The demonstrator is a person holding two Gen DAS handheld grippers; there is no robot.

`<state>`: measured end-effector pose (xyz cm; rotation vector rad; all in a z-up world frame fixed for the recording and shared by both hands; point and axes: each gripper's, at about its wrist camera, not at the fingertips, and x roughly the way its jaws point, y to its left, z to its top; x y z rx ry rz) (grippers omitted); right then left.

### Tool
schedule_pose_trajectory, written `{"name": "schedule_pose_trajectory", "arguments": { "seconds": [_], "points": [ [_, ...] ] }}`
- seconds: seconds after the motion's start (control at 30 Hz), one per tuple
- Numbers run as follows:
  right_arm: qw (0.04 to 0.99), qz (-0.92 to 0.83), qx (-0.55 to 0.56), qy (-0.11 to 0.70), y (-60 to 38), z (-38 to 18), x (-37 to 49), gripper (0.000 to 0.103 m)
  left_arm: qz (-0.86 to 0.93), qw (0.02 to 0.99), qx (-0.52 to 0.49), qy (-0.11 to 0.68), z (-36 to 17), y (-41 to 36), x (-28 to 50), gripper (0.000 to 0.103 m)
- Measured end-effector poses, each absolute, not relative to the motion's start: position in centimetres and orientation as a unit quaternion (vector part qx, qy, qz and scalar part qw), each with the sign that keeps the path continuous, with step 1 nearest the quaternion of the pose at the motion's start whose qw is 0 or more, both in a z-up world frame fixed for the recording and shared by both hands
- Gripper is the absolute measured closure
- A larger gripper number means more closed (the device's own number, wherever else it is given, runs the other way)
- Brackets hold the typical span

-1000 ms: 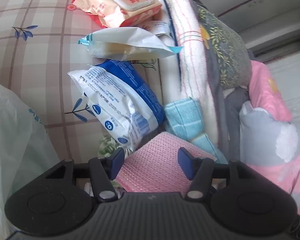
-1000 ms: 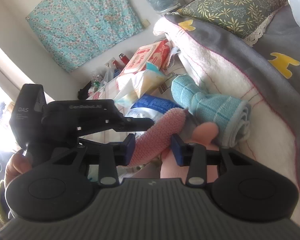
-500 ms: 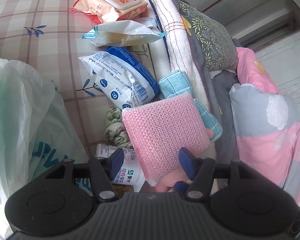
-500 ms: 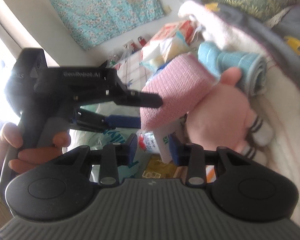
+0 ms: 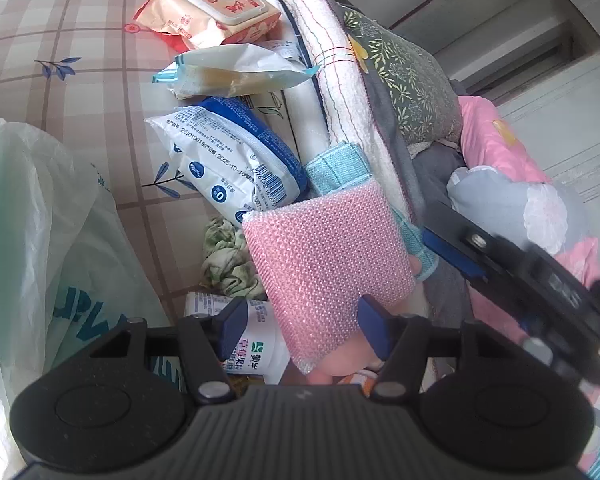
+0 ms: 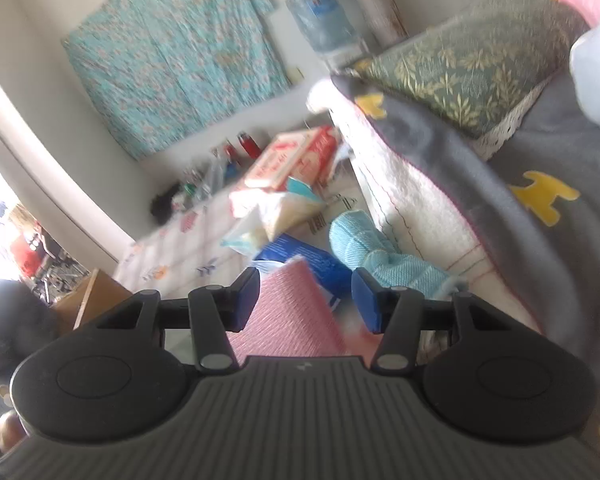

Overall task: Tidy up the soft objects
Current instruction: 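Grasp the pink knitted pad with the right gripper, then carry the pink pad with the right gripper and release it into the cardboard box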

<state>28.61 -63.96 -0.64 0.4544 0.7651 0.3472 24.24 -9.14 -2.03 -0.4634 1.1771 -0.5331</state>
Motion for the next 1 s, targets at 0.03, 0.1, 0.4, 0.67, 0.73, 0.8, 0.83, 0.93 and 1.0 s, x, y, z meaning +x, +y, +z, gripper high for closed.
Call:
{"name": "schedule_pose_trajectory", "arguments": {
  "seconds": [0.03, 0.1, 0.4, 0.67, 0.73, 0.8, 0.83, 0.93, 1.0],
  "points": [
    [0.884, 0.168, 0.218, 0.378, -63.7, -1.1, 29.6, 0.052, -0.248, 0.774, -0.212, 0.542, -2.0, -9.2, 24.2, 0.041],
    [0.873, 0.17, 0.22, 0.401, -63.0, -2.2, 31.2, 0.051, -0.252, 0.777, -0.207, 0.538, -2.0, -9.3, 24.2, 0.041],
    [0.846, 0.213, 0.232, 0.43, -60.8, -3.0, 32.4, 0.054, -0.264, 0.779, -0.199, 0.532, -1.2, -9.7, 23.4, 0.047],
    [0.856, 0.241, 0.22, 0.402, -59.4, 1.7, 30.0, 0.056, -0.263, 0.792, -0.226, 0.503, 2.5, -7.2, 21.0, 0.047],
    [0.856, 0.259, 0.216, 0.391, -58.4, 3.5, 29.6, 0.056, -0.258, 0.802, -0.229, 0.488, 4.1, -5.8, 20.3, 0.046],
    [0.854, 0.283, 0.21, 0.383, -56.5, 5.4, 29.3, 0.056, -0.246, 0.816, -0.23, 0.47, 5.8, -3.9, 19.3, 0.046],
    [0.853, 0.296, 0.204, 0.379, -55.4, 6.4, 29.3, 0.056, -0.238, 0.823, -0.232, 0.461, 6.6, -2.8, 18.7, 0.046],
    [0.843, 0.344, 0.183, 0.372, -50.7, 9.3, 29.2, 0.056, -0.205, 0.839, -0.25, 0.438, 8.7, 1.5, 17.2, 0.045],
    [0.833, 0.379, 0.16, 0.369, -46.6, 11.0, 29.2, 0.056, -0.175, 0.852, -0.259, 0.421, 9.7, 4.6, 16.1, 0.045]
  ]
}}
